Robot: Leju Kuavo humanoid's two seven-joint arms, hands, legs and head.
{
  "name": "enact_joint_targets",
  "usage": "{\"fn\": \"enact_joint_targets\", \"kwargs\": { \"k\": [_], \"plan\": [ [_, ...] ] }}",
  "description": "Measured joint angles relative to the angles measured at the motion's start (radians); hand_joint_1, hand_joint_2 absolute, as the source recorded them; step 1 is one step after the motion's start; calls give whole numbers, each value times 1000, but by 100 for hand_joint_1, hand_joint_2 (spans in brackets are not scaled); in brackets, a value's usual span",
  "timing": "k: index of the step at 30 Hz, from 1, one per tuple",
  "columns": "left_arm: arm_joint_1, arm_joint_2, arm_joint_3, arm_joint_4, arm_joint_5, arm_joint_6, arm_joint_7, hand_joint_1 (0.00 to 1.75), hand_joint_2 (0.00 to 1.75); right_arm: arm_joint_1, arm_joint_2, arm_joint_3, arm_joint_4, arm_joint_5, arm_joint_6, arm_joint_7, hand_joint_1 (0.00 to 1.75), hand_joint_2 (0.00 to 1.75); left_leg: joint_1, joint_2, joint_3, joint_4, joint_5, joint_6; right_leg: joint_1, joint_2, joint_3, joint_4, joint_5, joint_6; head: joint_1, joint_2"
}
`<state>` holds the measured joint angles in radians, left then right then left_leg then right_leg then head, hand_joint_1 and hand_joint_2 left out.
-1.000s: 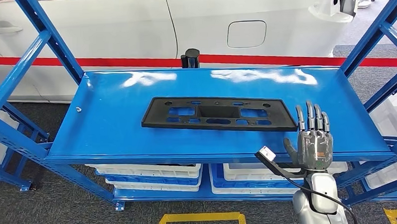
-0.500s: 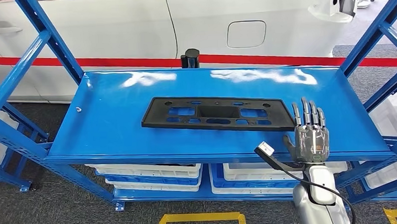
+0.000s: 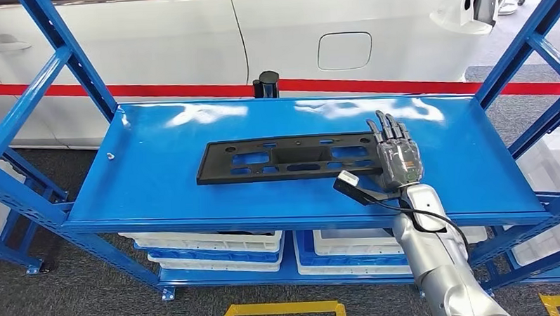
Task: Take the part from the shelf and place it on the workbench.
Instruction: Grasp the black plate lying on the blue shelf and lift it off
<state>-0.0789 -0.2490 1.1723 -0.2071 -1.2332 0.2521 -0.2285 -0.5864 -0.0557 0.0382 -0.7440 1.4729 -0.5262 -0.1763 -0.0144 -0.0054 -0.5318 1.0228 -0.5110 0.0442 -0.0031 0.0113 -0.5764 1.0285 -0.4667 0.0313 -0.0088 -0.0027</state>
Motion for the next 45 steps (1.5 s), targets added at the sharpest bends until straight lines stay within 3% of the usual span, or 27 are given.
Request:
{"fn": "enact_joint_targets", "kwargs": {
  "k": [7,11,12,20,24,42,45],
  "plan": [
    [0,0,1,0,10,5,-3,0,0,-60,9,36,81,0,11,-16,1,175,0,1,1,0,0,0,0,0,1,0,0,0,0,0],
    [0,0,1,0,13,9,-6,0,0,-86,18,55,122,-19,19,-39,151,175,0,1,1,0,0,0,0,0,1,0,0,0,0,0],
    [0,0,1,0,14,9,-6,0,0,-90,20,59,132,-26,20,-45,155,175,0,1,1,0,0,0,0,0,1,0,0,0,0,0],
    [0,-1,1,0,17,10,-8,0,0,-99,34,78,176,-48,21,-59,155,175,0,0,0,0,0,0,0,0,0,0,0,0,0,0],
    [0,-1,1,0,17,10,-8,0,0,-112,36,81,184,-49,21,-60,169,175,0,0,1,0,0,0,0,0,0,0,0,0,0,0],
    [0,-2,2,0,30,23,-26,0,0,-135,48,112,197,-73,21,-59,175,175,0,1,1,0,0,0,0,0,1,0,0,0,0,0],
    [0,-2,2,0,31,23,-38,0,131,-134,49,116,197,-80,18,-57,175,175,1,1,1,0,0,0,0,0,1,0,0,0,0,0]
  ]
}}
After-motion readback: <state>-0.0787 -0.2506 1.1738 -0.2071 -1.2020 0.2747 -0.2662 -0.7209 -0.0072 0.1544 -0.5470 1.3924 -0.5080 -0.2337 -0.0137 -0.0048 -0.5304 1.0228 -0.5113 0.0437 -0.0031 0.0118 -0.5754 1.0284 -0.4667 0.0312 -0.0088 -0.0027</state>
